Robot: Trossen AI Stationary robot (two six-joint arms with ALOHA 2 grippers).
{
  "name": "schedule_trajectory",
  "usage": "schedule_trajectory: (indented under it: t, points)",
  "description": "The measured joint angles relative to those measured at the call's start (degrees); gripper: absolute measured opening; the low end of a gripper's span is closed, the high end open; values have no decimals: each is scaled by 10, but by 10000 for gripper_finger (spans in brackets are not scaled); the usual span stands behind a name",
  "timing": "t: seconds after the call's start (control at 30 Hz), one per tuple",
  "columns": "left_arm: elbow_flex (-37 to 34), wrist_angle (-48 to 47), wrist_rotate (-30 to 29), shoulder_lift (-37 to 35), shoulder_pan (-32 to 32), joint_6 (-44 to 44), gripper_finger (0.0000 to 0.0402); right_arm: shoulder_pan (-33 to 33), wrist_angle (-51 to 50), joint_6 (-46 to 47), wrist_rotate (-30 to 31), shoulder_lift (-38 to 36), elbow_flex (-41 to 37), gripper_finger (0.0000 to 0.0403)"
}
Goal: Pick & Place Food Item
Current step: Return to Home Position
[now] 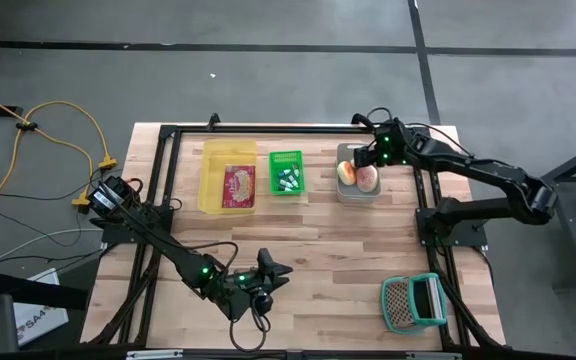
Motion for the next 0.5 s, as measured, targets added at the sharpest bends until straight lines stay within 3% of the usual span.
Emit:
schedule_trajectory:
  t: [0.13,0.4,0.5]
  points:
    - [0,0,0,0,0,0,179,4,1,0,-8,0,0,175]
    - [0,0,0,0,0,-2,179,5,35,2,-105,-6,0,174]
    - [0,0,-2,0,0,-2,179,11,64,0,-114,-16,0,174]
